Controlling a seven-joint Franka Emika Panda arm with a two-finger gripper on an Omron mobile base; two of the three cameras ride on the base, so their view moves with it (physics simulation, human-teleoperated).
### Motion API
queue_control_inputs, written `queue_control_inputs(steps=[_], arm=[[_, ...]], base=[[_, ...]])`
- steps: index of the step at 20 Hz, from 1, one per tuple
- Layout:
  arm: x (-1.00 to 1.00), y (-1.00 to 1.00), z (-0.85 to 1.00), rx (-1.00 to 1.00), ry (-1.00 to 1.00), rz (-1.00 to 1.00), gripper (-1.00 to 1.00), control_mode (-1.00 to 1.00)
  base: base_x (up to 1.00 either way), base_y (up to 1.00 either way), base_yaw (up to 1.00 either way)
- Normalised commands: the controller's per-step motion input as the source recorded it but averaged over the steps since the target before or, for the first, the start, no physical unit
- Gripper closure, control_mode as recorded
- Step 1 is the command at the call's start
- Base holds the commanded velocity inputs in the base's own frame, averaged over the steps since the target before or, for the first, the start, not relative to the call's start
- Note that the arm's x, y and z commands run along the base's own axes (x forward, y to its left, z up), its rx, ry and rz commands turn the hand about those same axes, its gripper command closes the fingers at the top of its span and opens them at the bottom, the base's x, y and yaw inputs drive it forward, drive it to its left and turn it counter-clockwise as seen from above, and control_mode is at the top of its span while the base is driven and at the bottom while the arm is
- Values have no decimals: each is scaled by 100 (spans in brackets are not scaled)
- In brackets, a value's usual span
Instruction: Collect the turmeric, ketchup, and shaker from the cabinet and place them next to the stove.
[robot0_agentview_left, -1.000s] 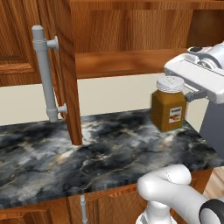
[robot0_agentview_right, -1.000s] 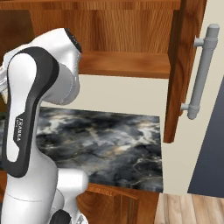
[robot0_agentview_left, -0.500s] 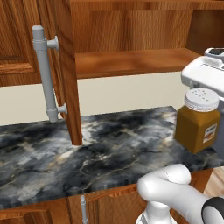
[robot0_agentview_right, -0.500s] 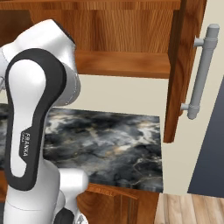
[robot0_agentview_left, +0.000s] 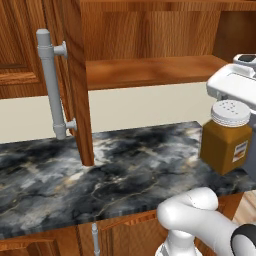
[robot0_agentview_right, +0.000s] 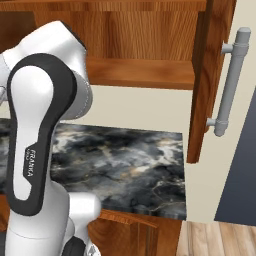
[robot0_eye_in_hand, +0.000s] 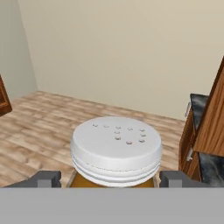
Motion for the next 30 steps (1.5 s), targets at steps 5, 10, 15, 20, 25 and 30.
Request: queue_control_inputs(steps=[5, 10, 15, 20, 25, 30], arm=[[-9, 3, 0, 0, 0, -3, 100, 100], [0, 0, 0, 0, 0, 0, 100, 100], [0, 0, 0, 0, 0, 0, 100, 100], [0, 0, 0, 0, 0, 0, 100, 100], [0, 0, 0, 0, 0, 0, 100, 100], [0, 0, 0, 0, 0, 0, 100, 100]], base=[[-48, 10, -9], [-98, 22, -21], [-100, 22, -26], [-100, 11, -34], [-100, 10, -42], [-100, 20, -47]])
